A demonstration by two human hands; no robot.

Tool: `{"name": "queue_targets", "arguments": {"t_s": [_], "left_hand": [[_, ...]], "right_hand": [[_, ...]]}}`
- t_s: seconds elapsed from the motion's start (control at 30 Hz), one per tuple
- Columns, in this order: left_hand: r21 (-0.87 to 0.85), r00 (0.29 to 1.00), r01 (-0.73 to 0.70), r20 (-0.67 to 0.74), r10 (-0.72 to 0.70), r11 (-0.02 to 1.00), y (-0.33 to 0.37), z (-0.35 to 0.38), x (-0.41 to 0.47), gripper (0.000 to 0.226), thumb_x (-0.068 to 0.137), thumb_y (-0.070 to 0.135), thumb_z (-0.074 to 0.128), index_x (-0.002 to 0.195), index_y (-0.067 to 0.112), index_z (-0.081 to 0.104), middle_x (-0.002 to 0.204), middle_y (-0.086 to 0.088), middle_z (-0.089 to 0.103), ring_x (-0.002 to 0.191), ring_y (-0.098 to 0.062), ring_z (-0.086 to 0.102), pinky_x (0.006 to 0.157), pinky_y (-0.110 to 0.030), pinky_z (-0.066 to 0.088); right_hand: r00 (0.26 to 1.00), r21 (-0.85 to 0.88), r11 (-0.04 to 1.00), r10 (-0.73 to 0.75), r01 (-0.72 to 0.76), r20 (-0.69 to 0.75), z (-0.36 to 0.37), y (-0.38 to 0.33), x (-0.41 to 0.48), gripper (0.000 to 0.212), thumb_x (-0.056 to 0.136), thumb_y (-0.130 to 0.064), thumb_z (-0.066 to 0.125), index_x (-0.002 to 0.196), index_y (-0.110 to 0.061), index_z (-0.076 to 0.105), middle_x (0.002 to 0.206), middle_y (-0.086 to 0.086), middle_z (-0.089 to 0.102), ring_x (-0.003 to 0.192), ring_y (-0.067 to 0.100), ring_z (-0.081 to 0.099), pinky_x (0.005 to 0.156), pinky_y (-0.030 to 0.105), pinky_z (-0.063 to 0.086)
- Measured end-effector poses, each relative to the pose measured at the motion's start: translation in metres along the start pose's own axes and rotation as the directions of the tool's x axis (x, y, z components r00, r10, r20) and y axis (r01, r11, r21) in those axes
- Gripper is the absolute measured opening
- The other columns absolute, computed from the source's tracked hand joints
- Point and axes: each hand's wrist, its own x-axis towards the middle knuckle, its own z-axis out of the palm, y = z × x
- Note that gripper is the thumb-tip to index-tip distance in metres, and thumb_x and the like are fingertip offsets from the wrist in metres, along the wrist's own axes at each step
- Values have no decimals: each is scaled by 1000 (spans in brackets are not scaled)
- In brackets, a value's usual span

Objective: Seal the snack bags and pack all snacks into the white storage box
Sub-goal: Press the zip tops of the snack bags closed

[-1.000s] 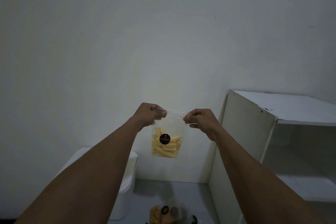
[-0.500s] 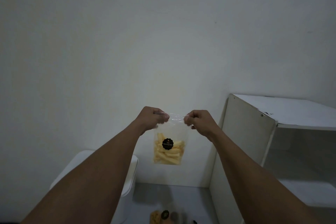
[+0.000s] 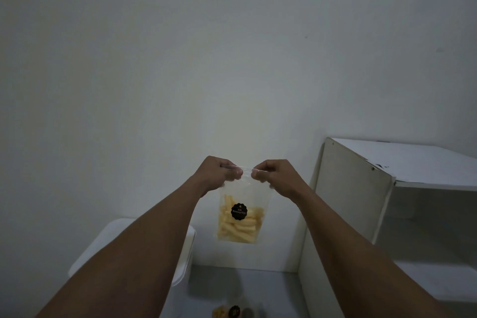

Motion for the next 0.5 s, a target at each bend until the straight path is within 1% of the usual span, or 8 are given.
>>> {"name": "queue_targets", "arguments": {"t_s": [0.07, 0.13, 0.2, 0.27, 0.37, 0.43, 0.5], "left_hand": [[5, 1000, -1, 8, 1, 1000, 0, 2, 0, 18, 79, 23, 80, 88, 7, 76, 91, -5, 75, 81, -12, 62, 74, -30, 48], [-12, 1000, 0, 7, 0, 1000, 2, 4, -2, 17, 78, 21, 80, 89, 8, 77, 90, -4, 75, 82, -12, 64, 76, -31, 52], [-54, 1000, -4, -5, 4, 999, 3, 3, -3, 14, 78, 17, 80, 89, 9, 77, 93, -7, 75, 83, -13, 67, 80, -34, 56], [-86, 1000, -13, -27, 11, 996, 3, -2, -2, 10, 80, 16, 78, 87, 9, 76, 91, -7, 74, 82, -14, 67, 82, -36, 57], [-40, 996, -42, -75, 39, 998, -1, -7, 0, 7, 81, 15, 77, 78, 10, 76, 86, -3, 75, 83, -15, 65, 83, -36, 56], [15, 993, -51, -103, 52, 999, -3, -8, 2, 9, 80, 15, 78, 72, 13, 76, 85, -1, 76, 80, -15, 63, 79, -33, 53], [32, 995, -48, -91, 50, 998, -4, -9, 3, 7, 80, 17, 78, 74, 13, 77, 85, -1, 76, 80, -14, 63, 79, -32, 52]], "right_hand": [[1000, -12, 1000, -5, 5, -6, 2, -4, 2, 13, 84, -21, 72, 83, -9, 75, 70, -4, 66, 59, 3, 55, 59, 19, 42], [1000, -3, 1000, 2, -2, -29, 2, -5, 5, 12, 84, -17, 72, 80, -5, 73, 69, -3, 65, 63, 7, 56, 64, 23, 44], [999, -8, 1000, 4, -4, -54, -1, -5, 6, 11, 84, -15, 71, 79, -5, 73, 68, -3, 65, 68, 12, 57, 68, 28, 46], [998, -13, 1000, 2, -3, -61, -3, -4, 7, 12, 84, -17, 72, 80, -6, 74, 68, -3, 65, 66, 11, 57, 67, 26, 45], [1000, -34, 999, -10, 9, -30, -3, -3, 6, 12, 84, -21, 74, 82, -10, 76, 67, -5, 66, 61, 5, 56, 61, 20, 42], [1000, -60, 998, -18, 18, -11, -1, -2, 5, 12, 84, -24, 74, 82, -13, 77, 66, -7, 66, 61, 6, 56, 60, 21, 42], [1000, -95, 995, -24, 24, -1, 0, -3, 5, 12, 84, -26, 75, 81, -14, 77, 64, -10, 65, 58, 7, 53, 57, 22, 41]]}}
